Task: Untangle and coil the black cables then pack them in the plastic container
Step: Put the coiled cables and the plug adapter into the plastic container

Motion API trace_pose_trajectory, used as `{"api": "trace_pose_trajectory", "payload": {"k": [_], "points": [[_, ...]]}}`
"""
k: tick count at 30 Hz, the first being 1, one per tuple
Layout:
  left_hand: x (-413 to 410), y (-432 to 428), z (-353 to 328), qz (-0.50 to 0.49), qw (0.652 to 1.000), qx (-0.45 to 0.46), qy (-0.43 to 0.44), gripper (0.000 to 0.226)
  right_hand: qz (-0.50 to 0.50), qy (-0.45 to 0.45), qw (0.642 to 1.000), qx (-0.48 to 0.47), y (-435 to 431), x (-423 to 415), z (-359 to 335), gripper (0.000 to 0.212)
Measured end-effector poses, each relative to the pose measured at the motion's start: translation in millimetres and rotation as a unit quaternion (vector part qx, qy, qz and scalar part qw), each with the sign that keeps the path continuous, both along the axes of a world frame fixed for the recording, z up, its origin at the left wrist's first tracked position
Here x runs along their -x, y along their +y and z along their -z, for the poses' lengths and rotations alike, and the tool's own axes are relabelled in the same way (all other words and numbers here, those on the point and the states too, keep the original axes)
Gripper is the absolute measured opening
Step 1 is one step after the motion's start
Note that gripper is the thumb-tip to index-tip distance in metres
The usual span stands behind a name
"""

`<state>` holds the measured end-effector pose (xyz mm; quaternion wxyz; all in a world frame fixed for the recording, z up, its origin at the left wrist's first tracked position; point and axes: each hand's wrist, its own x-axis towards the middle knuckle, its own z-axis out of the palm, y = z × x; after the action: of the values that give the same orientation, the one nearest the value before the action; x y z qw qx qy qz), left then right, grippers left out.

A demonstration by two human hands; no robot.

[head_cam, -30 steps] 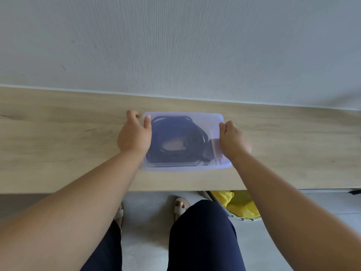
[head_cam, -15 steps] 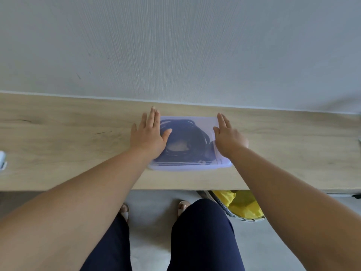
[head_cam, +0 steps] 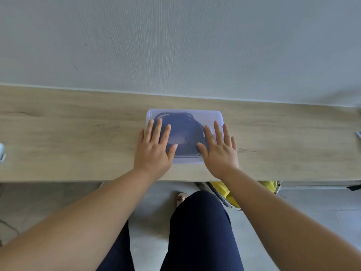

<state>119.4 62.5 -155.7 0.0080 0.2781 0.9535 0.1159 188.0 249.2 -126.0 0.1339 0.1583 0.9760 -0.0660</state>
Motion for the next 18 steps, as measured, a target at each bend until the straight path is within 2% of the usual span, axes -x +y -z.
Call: {"api": "trace_pose_trajectory", "payload": {"k": [3,6,8,10,12,13,15,16,18], "points": [[-0.1,-0.2,1.8,0.008,1.0,-0.008,-0.023,0.061,0.002,-0.006,1.0,0.002,-1.7,0.2,0.3,0.062],[0.9,-0.5,-4.4,0.012,0.998,0.006,-0.055,0.075,-0.001,-0.019,0.999,0.027,1.0,1.4,-3.5,0.063],[1.1,-4.9,-13.9,-0.019,0.996,0.003,-0.089,0.073,0.021,-0.002,0.993,0.112,3.3,0.6,-9.8,0.063],[-2.7,-7.6,-24.2,-0.106,0.986,-0.067,-0.112,0.074,0.139,0.101,0.956,0.239,9.7,0.5,-14.8,0.064],[-3.2,-12.2,-26.4,-0.24,0.94,-0.179,-0.163,0.072,0.303,0.181,0.885,0.303,16.2,0.1,-17.8,0.06],[-0.1,-15.1,-27.1,-0.292,0.905,-0.219,-0.217,0.068,0.359,0.167,0.858,0.326,16.2,1.9,-21.3,0.054],[6.7,-16.3,-24.1,-0.332,0.84,-0.272,-0.331,0.052,0.405,0.101,0.81,0.413,13.5,2.3,-22.9,0.035],[9.1,-17.3,-24.1,-0.337,0.813,-0.302,-0.366,0.042,0.41,0.086,0.792,0.444,11.1,1.9,-24.1,0.026],[11.7,-19.2,-25.7,-0.341,0.772,-0.348,-0.409,0.027,0.409,0.085,0.794,0.441,9.7,4.5,-25.4,0.016]]}}
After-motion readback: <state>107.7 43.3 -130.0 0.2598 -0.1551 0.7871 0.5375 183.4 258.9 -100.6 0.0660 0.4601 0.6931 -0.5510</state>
